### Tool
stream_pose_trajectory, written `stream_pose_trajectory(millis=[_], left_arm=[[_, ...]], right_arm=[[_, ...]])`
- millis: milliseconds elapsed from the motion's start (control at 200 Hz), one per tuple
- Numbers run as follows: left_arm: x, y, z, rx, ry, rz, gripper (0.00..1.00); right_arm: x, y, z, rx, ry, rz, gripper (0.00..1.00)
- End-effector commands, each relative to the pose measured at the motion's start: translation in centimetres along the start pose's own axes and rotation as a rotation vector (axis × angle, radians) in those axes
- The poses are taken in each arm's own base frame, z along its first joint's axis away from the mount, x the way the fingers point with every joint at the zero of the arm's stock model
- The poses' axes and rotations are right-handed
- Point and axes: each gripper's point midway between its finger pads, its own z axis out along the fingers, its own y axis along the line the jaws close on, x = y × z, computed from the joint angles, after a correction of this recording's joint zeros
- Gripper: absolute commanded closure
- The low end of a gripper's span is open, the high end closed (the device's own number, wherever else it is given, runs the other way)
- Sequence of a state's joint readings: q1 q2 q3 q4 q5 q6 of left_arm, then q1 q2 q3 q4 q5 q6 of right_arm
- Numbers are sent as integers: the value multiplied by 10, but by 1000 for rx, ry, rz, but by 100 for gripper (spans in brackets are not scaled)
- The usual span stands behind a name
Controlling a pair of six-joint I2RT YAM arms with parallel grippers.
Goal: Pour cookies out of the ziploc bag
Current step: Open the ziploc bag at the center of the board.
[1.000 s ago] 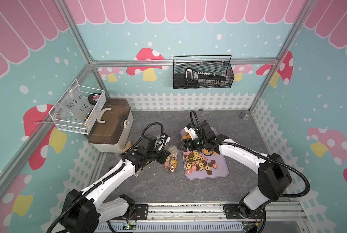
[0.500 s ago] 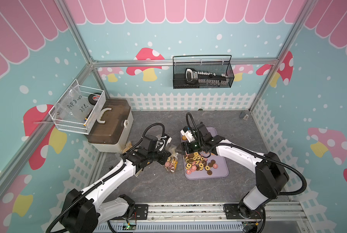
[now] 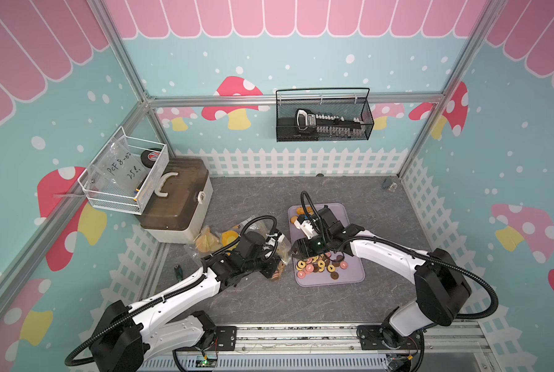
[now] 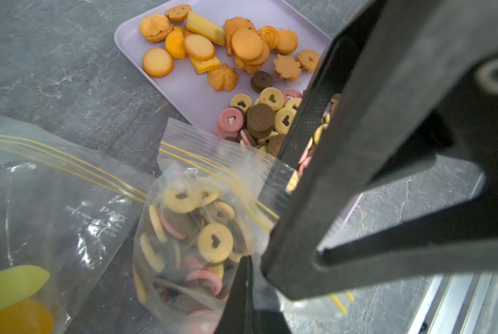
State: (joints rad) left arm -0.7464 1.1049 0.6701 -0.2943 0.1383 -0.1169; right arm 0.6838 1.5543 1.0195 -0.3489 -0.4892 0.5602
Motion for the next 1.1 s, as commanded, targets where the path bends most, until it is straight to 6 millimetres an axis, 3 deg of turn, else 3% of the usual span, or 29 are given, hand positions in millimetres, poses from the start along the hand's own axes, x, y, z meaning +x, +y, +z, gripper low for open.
stream_pose_trajectory(millis=[0, 275, 520, 675, 866, 1096], left_arm=[[0, 4, 0, -40, -29, -9, 100], [3, 4, -1, -41, -37, -3, 100], [5, 4, 0, -40, -31, 7, 100], [7, 4, 1, -37, -29, 18, 100], [6, 3, 0, -38, -35, 30, 100], [5, 3, 1, -38, -32, 39, 100]], right_arm=[[9, 8, -1, -40, 16, -3, 51], [5, 18, 3, -62, -9, 18, 49], [6, 3, -32, -3, -110, 26, 48], [-4, 22, -49, -94, -148, 26, 48], [-17, 47, -43, -251, -144, 86, 50], [-21, 56, -36, -288, -117, 119, 53]])
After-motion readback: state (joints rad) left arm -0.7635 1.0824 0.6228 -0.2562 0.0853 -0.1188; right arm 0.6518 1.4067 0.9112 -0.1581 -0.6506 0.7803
